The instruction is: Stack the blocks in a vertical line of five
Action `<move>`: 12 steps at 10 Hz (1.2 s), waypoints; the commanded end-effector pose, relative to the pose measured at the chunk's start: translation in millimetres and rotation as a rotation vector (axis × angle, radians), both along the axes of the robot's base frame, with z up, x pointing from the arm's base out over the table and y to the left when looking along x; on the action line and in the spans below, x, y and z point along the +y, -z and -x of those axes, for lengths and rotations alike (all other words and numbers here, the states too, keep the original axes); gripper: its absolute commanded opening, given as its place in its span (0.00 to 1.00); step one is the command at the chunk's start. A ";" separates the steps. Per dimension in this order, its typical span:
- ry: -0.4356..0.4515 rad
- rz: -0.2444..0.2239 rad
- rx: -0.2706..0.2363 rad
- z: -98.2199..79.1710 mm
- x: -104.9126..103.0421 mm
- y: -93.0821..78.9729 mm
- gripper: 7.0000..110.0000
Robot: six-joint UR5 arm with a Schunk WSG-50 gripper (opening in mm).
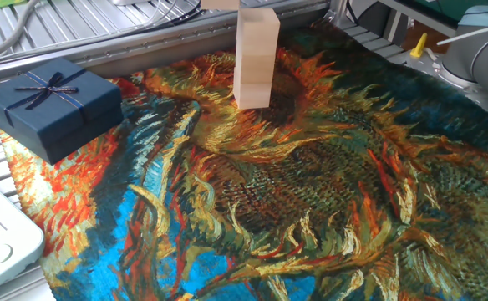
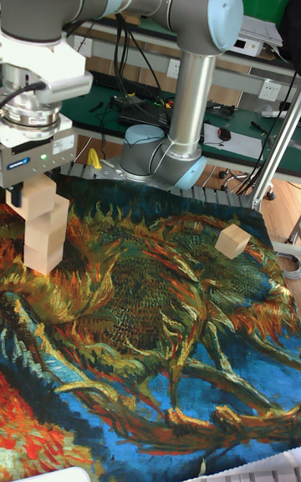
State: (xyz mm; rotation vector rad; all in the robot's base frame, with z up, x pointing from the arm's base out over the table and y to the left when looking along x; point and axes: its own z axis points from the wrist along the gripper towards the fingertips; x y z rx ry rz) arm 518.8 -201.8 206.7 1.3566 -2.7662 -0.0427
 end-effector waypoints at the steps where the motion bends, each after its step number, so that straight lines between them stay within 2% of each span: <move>1: 0.068 -0.081 -0.062 -14.6 23.5 -2.7 0.00; 2: 0.142 -0.049 -0.084 -20.5 15.6 -2.2 0.00; 3: 0.180 0.007 -0.107 -25.1 1.5 -2.1 0.00; 4: 0.181 0.011 -0.126 -29.7 0.0 -2.3 0.00; 5: 0.146 -0.015 -0.127 -30.5 6.4 -2.3 0.00; 6: 0.051 -0.019 -0.104 -24.6 7.4 -2.1 0.00; 7: -0.008 -0.048 -0.069 -15.7 14.6 -2.1 0.00; 8: -0.021 -0.026 -0.050 -9.0 10.9 -2.3 0.00; 9: -0.039 0.041 -0.034 6.8 6.1 -4.1 0.00; 10: -0.033 0.045 -0.022 20.5 14.9 -1.2 0.00; 12: -0.003 0.024 -0.036 27.7 26.9 5.6 0.00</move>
